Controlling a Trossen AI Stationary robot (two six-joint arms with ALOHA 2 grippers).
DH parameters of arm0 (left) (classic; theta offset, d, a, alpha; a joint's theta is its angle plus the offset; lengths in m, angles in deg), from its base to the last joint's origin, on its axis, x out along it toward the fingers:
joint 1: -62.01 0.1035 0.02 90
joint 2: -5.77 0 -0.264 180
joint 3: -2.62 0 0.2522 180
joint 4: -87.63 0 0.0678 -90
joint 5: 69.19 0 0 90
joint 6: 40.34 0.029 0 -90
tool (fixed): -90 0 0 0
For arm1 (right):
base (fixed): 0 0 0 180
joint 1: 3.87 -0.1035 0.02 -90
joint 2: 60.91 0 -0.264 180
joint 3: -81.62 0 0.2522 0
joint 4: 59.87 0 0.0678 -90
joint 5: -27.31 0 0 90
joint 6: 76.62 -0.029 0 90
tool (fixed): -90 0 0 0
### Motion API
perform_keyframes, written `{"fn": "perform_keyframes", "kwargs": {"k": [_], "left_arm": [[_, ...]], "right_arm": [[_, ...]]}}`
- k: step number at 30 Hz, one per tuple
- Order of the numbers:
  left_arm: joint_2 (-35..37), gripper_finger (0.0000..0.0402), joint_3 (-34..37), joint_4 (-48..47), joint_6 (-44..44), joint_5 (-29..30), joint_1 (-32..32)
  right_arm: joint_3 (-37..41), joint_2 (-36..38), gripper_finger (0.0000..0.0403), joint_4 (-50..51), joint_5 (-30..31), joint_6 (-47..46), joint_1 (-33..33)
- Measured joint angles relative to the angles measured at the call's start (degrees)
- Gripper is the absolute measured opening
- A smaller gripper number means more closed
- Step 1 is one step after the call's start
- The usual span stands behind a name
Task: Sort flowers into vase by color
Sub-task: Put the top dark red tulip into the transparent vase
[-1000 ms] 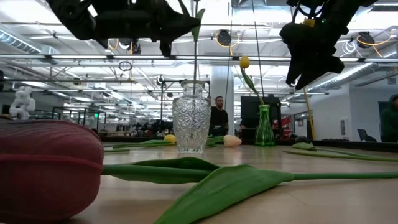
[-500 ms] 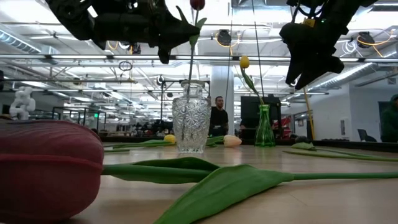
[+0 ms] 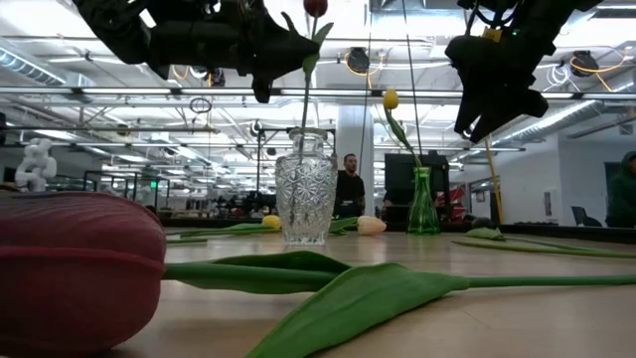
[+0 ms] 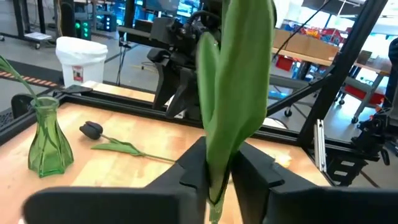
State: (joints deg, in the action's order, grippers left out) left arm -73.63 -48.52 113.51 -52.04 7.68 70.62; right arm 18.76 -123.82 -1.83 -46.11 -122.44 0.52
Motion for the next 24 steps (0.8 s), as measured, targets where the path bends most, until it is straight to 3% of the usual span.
{"fn": "perform_keyframes", "kwargs": {"k": [10,16,24], "left_arm": [[0.0,0.0179,0.0,0.2,-3.0,-0.2,0.0],[0.8,0.0185,-0.1,-1.7,-3.2,-3.5,0.0],[6.4,0.0185,-3.7,-20.8,3.4,-1.3,1.1]], "right_arm": [[0.0,0.0,0.0187,0.0,0.0,0.0,0.0],[0.0,0.0,0.0187,0.1,0.0,0.0,0.0],[0.0,0.0,0.0187,0.2,0.0,0.0,0.0]]}}
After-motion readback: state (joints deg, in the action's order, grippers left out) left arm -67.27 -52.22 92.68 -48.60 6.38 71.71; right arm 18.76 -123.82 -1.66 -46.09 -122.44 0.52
